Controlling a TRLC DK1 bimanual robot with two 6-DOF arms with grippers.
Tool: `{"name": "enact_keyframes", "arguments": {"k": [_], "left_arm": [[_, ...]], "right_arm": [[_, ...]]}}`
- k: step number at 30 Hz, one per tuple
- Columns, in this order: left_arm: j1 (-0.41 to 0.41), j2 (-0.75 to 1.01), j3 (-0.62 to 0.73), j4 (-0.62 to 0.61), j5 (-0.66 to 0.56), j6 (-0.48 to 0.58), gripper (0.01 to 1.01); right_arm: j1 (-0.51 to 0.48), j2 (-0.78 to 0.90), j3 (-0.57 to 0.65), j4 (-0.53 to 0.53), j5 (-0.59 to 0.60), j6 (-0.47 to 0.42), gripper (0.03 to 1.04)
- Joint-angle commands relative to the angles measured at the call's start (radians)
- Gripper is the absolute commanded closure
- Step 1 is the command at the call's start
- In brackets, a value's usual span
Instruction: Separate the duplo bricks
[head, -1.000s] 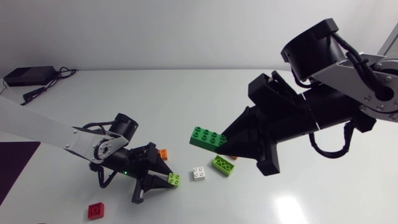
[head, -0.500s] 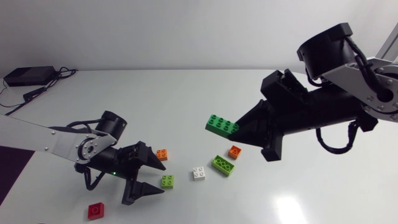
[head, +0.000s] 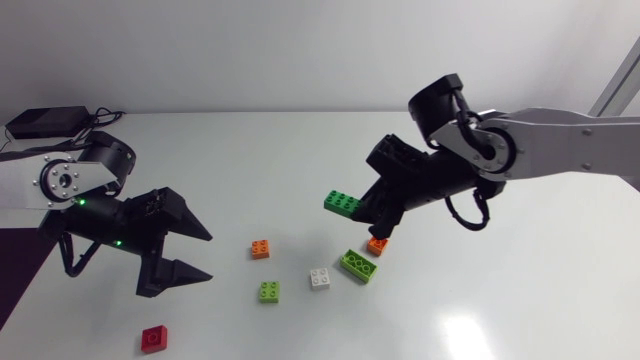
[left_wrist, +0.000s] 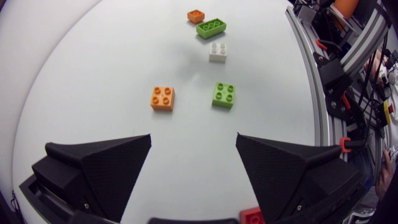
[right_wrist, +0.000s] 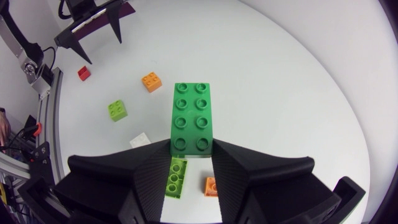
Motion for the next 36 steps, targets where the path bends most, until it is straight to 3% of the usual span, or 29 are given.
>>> {"name": "enact_keyframes", "arguments": {"k": [1,12,31,34,36], "left_arm": [[0.009,-0.031,-0.032,-0.035,-0.048,0.069,0.087],[-0.008,-0.087,-0.135,-0.076,-0.213,0.068,0.089],[0.029,-0.182,-0.163,-0.242,-0.390,0.183,0.118],[0.021,-0.192,-0.181,-0.254,-0.410,0.183,0.118],[0.014,-0.193,-0.193,-0.255,-0.419,0.174,0.118]], "right_arm": [[0.021,0.080,0.061,0.020,0.024,0.025,0.81],[0.059,0.358,0.239,0.041,0.128,0.047,0.81],[0.047,0.591,0.414,-0.041,0.202,0.045,0.80],[0.050,0.619,0.438,-0.054,0.225,0.050,0.70],[0.050,0.631,0.449,-0.055,0.228,0.052,0.69]]}}
